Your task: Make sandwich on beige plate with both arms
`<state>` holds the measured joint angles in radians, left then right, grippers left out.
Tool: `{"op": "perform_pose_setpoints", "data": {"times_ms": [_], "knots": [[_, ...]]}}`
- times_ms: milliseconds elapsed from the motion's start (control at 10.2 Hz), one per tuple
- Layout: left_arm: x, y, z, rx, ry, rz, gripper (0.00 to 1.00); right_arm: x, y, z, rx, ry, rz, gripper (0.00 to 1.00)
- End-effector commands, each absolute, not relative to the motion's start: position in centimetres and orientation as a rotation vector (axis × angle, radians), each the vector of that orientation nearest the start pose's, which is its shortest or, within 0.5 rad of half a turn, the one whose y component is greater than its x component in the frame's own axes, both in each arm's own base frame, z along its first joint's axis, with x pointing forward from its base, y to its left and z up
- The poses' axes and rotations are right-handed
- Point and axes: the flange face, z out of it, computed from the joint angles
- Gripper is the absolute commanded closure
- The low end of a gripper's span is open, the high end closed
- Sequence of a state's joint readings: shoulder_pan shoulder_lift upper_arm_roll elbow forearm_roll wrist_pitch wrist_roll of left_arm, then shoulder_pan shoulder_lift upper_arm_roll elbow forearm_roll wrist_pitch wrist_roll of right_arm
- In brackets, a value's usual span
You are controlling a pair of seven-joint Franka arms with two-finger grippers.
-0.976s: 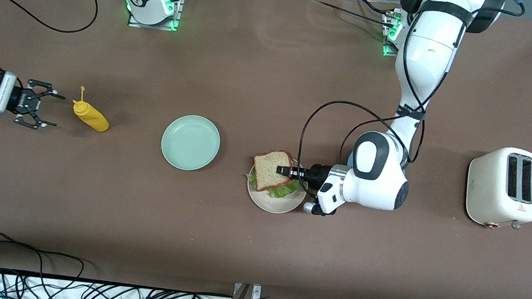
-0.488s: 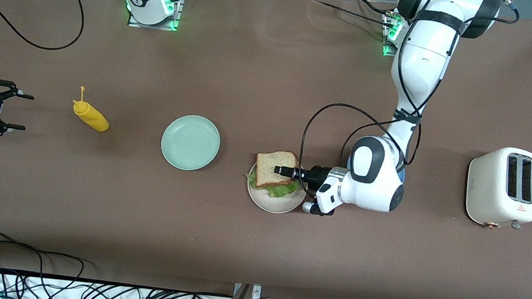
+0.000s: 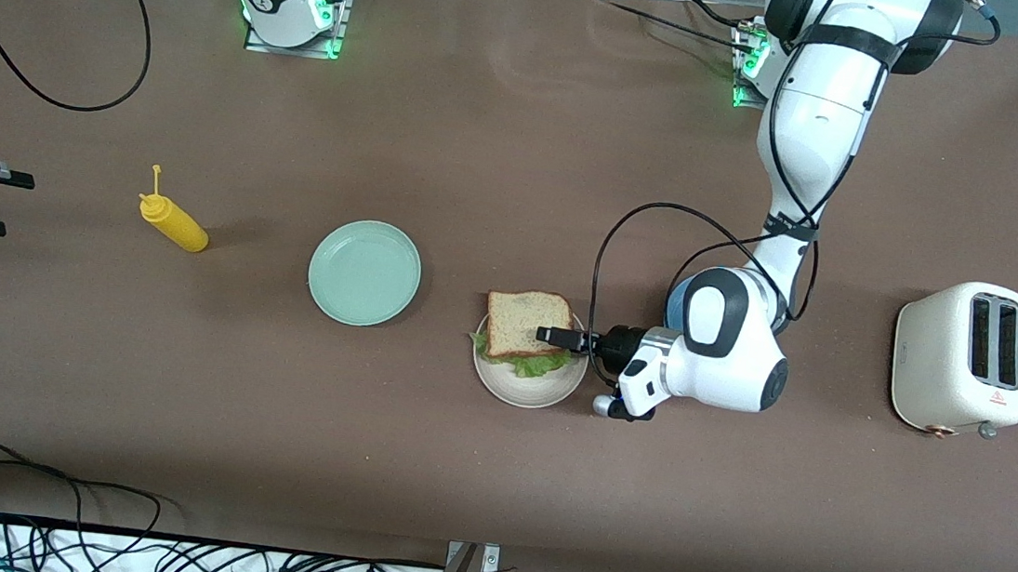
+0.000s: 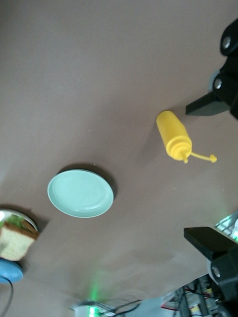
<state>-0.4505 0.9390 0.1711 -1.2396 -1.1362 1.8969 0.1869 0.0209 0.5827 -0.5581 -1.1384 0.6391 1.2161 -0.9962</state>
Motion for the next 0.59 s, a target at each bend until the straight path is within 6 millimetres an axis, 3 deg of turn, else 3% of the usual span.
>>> {"op": "perform_pose_setpoints", "data": {"times_ms": [0, 195, 293, 488], "knots": [[69.4, -27.5, 22.0, 2.318, 0.000, -0.291, 0.00, 63.7, -12.4, 53.0, -2.691, -0.471, 0.255, 0.00], [70.0, -24.9, 24.4, 2.523, -0.135, -0.260, 0.00, 63.4, -9.6, 54.8, -2.813, -0.164, 0.343, 0.00], [70.3, -23.6, 26.1, 2.646, -0.229, -0.234, 0.00, 63.4, -7.7, 55.5, -2.888, -0.096, 0.385, 0.00], [70.7, -20.9, 28.0, 2.708, -0.243, -0.258, 0.00, 63.4, -2.6, 57.7, -3.138, -0.144, 0.372, 0.00]]}}
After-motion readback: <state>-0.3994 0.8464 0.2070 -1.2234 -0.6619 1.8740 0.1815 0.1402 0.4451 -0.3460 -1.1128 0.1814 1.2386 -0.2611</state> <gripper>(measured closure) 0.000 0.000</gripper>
